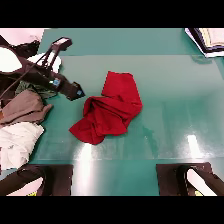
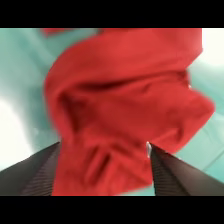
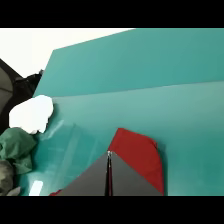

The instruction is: Fold the shirts.

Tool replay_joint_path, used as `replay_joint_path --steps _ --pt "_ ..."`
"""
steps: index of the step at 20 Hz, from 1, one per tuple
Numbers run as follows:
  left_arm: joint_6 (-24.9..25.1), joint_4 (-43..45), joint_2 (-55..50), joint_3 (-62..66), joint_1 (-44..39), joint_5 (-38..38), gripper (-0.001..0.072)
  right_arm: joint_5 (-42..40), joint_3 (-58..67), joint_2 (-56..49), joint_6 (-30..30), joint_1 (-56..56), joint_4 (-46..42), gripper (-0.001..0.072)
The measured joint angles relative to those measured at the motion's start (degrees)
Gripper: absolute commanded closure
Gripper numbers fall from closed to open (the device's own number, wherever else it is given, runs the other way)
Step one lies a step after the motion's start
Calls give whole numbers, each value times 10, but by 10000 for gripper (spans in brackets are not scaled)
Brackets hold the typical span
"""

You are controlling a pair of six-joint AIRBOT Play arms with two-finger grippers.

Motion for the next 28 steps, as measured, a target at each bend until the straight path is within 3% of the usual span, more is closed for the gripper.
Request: replay_joint_path --steps 4,8,12,18,23,25,26,28 --pt "-24 -27 33 -87 16 -12 63 31 0 -17 0 0 -2 693" --pt "-48 -52 76 -209 -4 45 63 54 0 -34 0 0 -3 693" --pt "-65 -64 90 -308 -48 148 63 64 0 -40 0 0 -3 693" --pt "-150 -37 70 -369 -38 301 64 79 0 -42 0 0 -3 693" --pt "-110 -92 17 -377 -34 368 72 86 0 -42 0 0 -3 693" --pt "-94 -120 6 -377 -33 397 580 92 0 -42 0 0 -3 693" --pt "-89 -132 3 -378 -33 412 681 94 0 -42 0 0 -3 693" --pt "-82 -147 -1 -375 -32 434 680 99 -3 -42 0 1 -5 694"
